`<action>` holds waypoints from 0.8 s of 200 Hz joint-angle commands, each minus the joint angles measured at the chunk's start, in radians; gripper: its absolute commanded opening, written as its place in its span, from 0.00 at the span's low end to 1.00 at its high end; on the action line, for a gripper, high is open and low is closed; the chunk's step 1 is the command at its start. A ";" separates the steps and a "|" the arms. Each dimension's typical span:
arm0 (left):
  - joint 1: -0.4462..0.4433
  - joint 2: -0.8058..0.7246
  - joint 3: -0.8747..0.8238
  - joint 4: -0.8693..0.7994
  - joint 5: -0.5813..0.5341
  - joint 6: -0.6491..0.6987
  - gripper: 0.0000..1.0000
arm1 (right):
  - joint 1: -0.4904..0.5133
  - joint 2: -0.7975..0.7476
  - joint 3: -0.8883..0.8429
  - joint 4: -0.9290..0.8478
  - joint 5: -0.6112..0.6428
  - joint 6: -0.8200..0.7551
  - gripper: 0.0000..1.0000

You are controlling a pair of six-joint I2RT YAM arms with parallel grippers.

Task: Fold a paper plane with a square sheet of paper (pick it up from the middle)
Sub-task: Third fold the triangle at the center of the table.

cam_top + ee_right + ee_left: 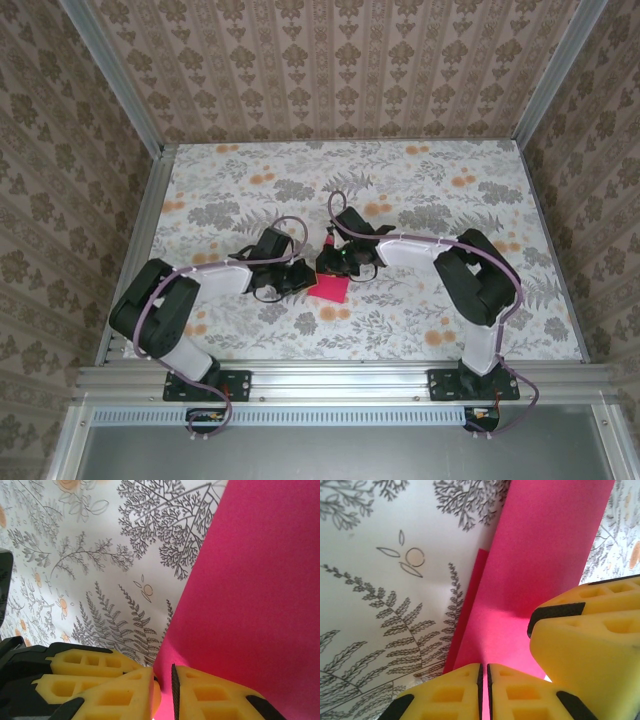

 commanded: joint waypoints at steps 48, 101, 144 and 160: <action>-0.015 0.023 -0.023 0.003 0.043 -0.010 0.14 | -0.003 0.043 -0.021 0.043 -0.009 0.021 0.19; -0.015 0.000 -0.030 -0.013 0.031 0.000 0.13 | -0.020 0.045 -0.064 0.089 -0.015 0.042 0.18; -0.018 -0.020 -0.030 -0.018 0.028 0.006 0.12 | -0.029 0.043 -0.078 0.095 -0.007 0.046 0.17; -0.020 -0.048 -0.038 -0.004 0.032 0.005 0.12 | -0.030 0.043 -0.087 0.103 -0.005 0.053 0.16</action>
